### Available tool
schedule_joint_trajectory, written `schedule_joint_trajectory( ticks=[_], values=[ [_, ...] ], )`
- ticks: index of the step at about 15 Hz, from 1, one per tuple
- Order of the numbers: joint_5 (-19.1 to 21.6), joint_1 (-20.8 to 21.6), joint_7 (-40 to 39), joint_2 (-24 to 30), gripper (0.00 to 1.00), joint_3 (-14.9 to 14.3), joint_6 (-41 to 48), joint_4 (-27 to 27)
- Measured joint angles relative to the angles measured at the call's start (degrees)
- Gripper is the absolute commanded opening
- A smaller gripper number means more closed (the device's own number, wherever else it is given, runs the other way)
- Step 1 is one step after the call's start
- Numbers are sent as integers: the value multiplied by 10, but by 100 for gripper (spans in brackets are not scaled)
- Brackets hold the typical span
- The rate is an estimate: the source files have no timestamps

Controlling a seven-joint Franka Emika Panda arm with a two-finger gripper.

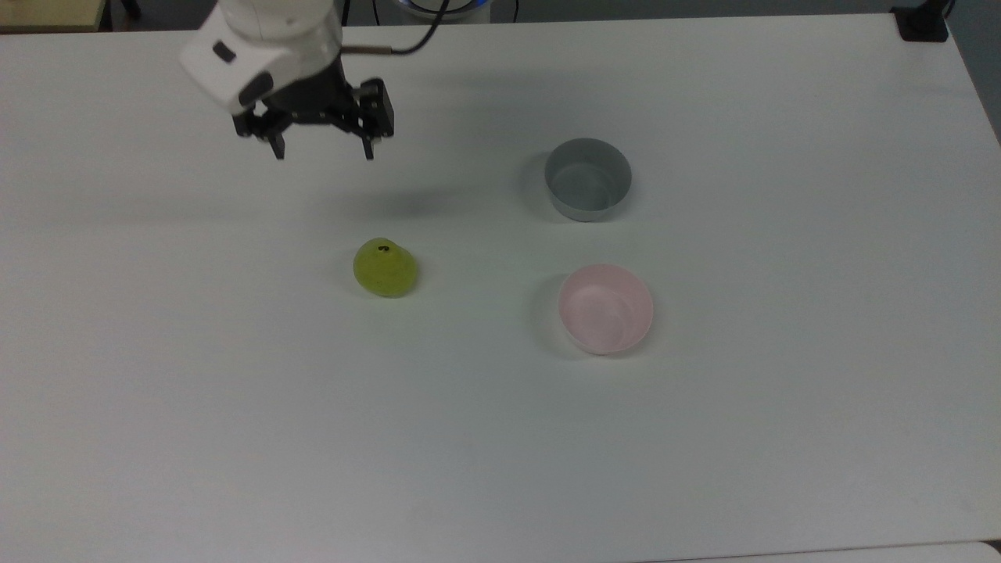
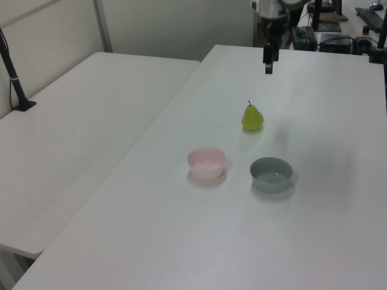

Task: Place the pear in the bowl
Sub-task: 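Move the open gripper over the yellow-green pear and lower it, then close the gripper around the pear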

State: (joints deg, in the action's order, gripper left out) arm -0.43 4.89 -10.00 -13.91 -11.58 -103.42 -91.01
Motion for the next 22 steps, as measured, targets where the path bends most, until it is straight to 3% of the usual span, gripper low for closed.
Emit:
schedule_joint_trajectory(
  ticks=[5,9,17,20,22],
  values=[
    [-2,32,0,-66,100,0,-57,0],
    [-25,56,1,-109,100,1,-84,0],
    [-56,58,-2,-152,97,-3,-130,-16],
    [-59,58,-5,-156,50,-3,-130,-19],
    [-59,58,-6,-154,36,-3,-130,-19]
  ],
)
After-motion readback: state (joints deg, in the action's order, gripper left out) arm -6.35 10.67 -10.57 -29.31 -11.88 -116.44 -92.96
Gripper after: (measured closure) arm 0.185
